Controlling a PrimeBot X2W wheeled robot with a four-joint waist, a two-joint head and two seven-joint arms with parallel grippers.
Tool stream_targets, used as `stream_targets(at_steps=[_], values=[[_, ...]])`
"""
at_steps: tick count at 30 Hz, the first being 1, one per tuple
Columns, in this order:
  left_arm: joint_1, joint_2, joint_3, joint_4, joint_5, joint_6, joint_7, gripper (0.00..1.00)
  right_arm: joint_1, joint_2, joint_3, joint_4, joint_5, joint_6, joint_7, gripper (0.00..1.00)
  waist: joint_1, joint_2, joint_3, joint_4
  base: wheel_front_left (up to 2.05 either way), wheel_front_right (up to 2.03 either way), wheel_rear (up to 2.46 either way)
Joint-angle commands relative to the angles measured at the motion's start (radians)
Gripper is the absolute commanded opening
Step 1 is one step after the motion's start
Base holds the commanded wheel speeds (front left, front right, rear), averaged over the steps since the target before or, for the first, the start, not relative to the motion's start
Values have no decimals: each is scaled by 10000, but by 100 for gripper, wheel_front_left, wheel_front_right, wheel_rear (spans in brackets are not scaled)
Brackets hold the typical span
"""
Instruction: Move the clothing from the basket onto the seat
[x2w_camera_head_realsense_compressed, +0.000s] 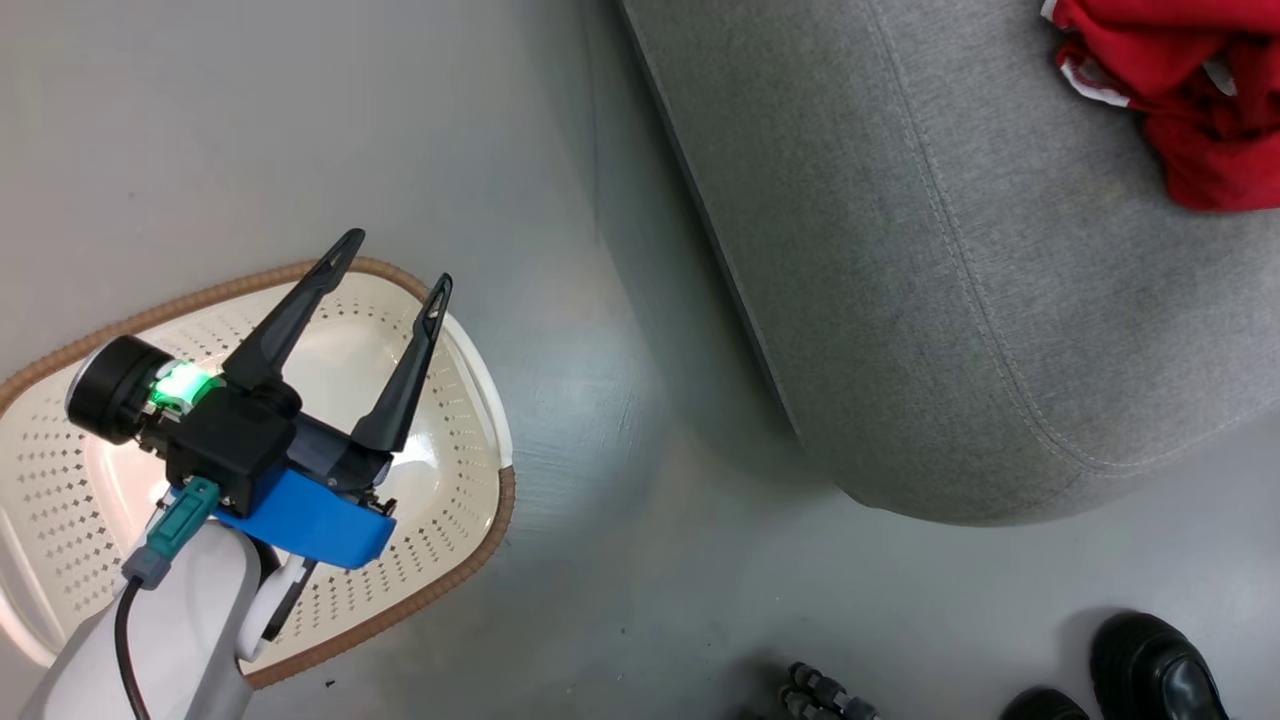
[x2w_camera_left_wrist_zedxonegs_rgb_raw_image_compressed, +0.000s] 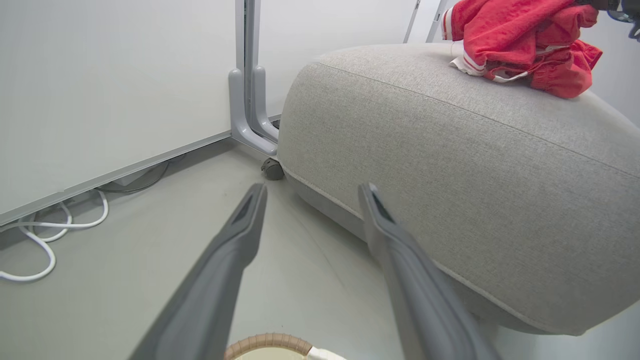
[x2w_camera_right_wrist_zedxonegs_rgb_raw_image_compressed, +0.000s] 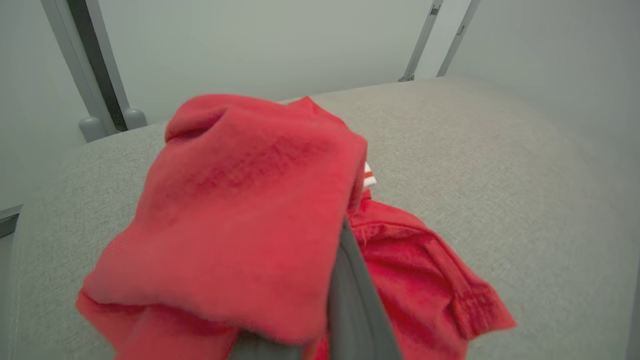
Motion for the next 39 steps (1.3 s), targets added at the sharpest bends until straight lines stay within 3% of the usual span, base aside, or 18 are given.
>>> stream_targets(at_steps=[1,10,12,13,28,39], values=[[-118,94,53,-59,38,58,2,100,-174,165,-124,185,-159,1,-65,0,-2,0,59,25,0,0,0],[-143,150,60,-47,-65,168,-1,100,-343,503,-625,301,-749,0,-123,0,-2,0,73,-1,0,0,0],[-158,118,30,-13,-77,168,-3,100,-294,591,-660,198,-806,1,-125,48,-2,0,44,-9,0,0,0],[-166,107,12,4,-86,160,-4,100,-269,662,-664,165,-763,0,-125,100,-2,0,26,-9,0,0,0],[-211,-186,-107,281,-154,219,-45,100,264,768,-527,-279,-1025,0,-127,100,-2,0,-331,124,0,0,0],[150,-1334,223,800,-213,125,-63,100,1735,1034,-177,-718,-1293,0,-123,100,-2,0,-1640,602,0,0,0]])
